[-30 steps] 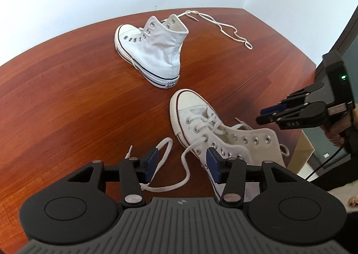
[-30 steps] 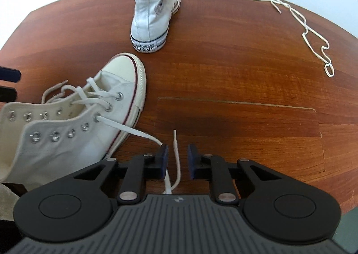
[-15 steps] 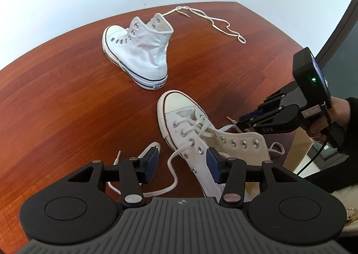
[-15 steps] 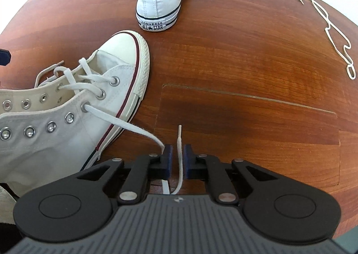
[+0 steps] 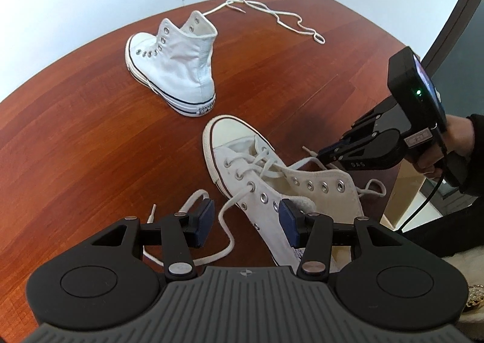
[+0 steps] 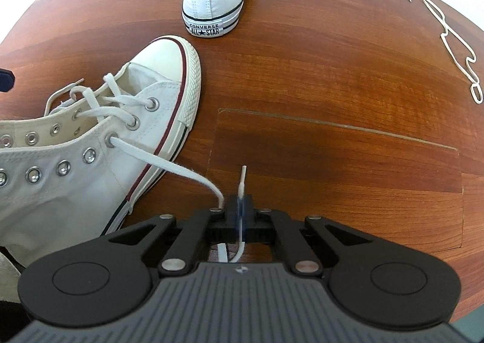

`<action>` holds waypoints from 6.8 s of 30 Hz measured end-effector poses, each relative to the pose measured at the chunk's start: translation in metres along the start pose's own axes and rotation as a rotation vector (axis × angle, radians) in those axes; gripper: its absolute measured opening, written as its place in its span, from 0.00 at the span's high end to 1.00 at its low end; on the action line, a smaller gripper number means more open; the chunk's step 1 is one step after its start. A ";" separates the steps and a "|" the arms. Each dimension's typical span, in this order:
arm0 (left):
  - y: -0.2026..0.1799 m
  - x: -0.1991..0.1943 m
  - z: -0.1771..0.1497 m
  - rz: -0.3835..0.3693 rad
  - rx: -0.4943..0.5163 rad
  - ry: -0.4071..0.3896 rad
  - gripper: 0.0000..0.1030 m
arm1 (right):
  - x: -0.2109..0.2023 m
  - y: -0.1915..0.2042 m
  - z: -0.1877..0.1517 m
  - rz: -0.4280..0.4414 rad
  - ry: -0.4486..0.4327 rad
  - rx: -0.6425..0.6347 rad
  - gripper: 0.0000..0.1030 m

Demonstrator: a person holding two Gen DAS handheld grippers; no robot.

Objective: Lace up shoes with both hands

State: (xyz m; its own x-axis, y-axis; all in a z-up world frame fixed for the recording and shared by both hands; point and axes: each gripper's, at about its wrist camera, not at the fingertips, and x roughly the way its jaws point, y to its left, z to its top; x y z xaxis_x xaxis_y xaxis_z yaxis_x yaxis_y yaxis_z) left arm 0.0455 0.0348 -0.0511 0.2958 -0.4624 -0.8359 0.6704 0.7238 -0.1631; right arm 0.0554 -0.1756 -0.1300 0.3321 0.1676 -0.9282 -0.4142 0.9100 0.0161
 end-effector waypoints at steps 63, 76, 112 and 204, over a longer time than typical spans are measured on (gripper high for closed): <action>-0.007 0.007 0.000 0.056 0.047 0.045 0.48 | -0.056 0.102 0.041 0.206 -0.094 -0.303 0.99; -0.006 0.007 -0.003 0.066 0.037 0.055 0.48 | -0.049 0.107 0.039 0.211 0.016 -0.510 0.99; 0.002 -0.005 0.000 0.037 0.026 -0.007 0.47 | -0.039 0.116 0.046 0.190 0.016 -0.616 0.99; -0.041 0.047 -0.019 0.060 0.784 0.040 0.98 | -0.031 0.113 0.039 0.175 -0.042 -0.575 0.70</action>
State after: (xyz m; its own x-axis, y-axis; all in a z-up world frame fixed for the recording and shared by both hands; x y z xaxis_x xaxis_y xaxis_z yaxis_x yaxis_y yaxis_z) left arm 0.0193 -0.0068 -0.0932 0.3323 -0.4041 -0.8522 0.9428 0.1677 0.2880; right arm 0.0315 -0.0635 -0.0846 0.2462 0.3219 -0.9142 -0.8538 0.5185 -0.0474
